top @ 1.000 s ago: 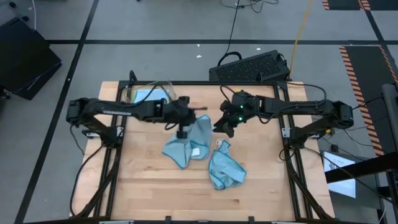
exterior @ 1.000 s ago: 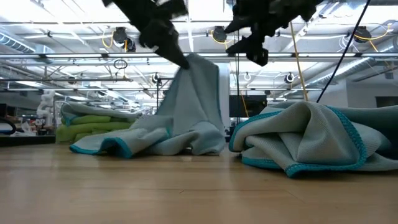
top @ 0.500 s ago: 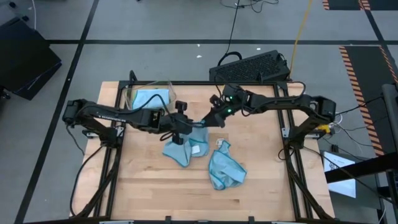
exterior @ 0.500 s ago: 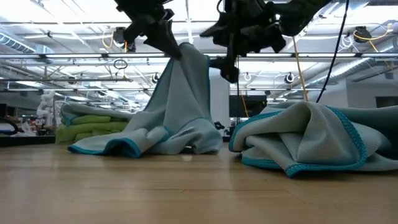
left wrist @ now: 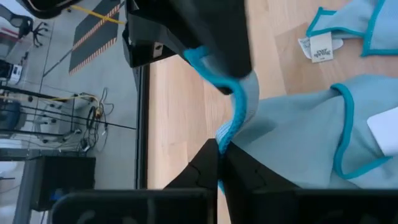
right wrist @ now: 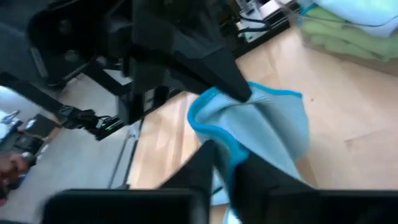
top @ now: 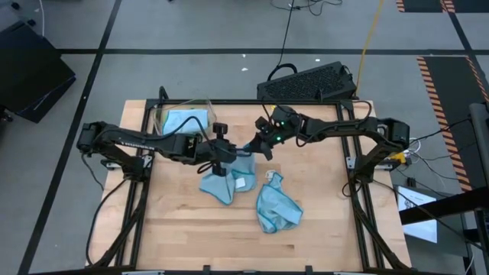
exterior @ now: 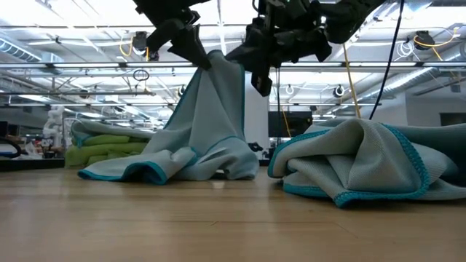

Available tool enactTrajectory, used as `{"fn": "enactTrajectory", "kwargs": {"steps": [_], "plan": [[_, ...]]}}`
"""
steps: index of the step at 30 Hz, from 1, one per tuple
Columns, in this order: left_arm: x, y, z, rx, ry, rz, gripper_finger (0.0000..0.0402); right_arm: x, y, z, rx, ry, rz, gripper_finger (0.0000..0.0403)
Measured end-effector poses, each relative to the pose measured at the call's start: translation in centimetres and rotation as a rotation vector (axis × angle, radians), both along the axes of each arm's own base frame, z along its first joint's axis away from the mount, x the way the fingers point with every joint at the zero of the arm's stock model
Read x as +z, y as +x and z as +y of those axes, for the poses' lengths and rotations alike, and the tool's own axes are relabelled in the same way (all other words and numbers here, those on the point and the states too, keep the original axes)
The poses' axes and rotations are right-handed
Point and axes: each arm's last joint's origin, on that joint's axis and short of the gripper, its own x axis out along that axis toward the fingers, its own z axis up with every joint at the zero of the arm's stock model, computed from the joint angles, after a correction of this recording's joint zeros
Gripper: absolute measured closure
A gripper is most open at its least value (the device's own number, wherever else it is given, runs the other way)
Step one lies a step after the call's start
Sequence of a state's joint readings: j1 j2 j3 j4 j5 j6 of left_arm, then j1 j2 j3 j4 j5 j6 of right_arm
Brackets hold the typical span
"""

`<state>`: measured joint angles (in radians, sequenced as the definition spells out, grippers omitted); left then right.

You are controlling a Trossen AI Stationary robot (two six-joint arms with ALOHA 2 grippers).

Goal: Fold microfiber towels
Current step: Fold the left blue microfiber cloth

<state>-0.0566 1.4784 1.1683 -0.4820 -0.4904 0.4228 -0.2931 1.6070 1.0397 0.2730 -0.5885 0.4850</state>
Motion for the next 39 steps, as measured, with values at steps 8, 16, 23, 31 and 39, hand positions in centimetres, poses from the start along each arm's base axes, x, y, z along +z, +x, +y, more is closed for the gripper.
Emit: {"fn": "enactTrajectory", "kwargs": {"steps": [8, 16, 23, 31, 39], "plan": [[-0.3, -0.1, 0.1, 0.137, -0.247, -0.083, 0.0370, 0.9, -0.6, -0.1, -0.040, 0.008, 0.002, 0.0400], [0.1, -0.9, -0.1, 0.311, -0.602, -0.157, 0.0230, 4.2, -4.0, 0.6, -0.125, -0.115, 0.046, 0.0402], [5.2, -2.5, 1.4, 0.252, -0.655, -0.486, 0.0178, 9.5, -7.7, 1.9, -0.217, -0.305, 0.108, 0.0402], [5.8, -0.4, 6.1, 0.120, -0.617, -0.644, 0.0176, 14.4, -8.9, 2.4, -0.165, -0.510, 0.125, 0.0402], [6.0, 3.5, 8.6, -0.129, -0.620, -0.760, 0.0176, 19.0, -10.2, 3.5, -0.135, -0.554, 0.042, 0.0403]]}}
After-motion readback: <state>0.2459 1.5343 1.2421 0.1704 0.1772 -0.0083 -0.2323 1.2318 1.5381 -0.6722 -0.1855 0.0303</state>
